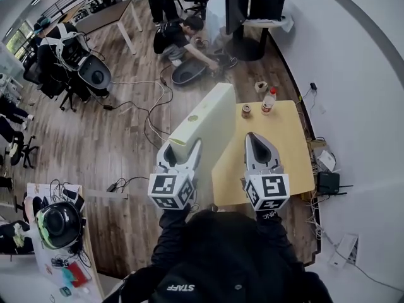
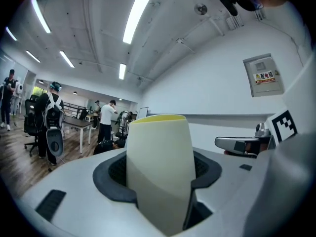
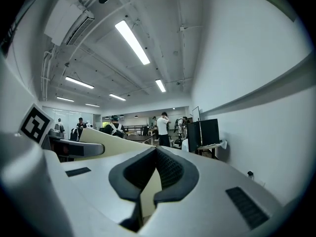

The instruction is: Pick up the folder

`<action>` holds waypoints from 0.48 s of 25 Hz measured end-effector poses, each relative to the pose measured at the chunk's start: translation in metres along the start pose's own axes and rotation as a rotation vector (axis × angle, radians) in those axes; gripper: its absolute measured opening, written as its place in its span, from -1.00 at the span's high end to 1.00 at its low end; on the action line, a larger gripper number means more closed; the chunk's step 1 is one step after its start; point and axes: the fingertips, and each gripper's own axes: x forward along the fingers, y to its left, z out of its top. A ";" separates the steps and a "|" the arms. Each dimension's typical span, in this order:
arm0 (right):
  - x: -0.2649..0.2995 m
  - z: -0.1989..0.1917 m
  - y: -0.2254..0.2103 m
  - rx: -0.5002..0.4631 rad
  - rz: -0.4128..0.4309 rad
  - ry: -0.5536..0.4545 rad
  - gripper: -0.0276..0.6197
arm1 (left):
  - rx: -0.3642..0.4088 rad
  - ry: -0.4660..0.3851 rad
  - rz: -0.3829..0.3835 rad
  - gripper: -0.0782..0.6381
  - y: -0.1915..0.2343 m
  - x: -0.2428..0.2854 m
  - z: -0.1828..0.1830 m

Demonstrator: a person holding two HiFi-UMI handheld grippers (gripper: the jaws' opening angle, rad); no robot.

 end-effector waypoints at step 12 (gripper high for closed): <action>0.016 0.012 0.005 -0.010 0.015 -0.035 0.86 | 0.087 -0.045 0.038 -0.04 0.001 0.000 0.020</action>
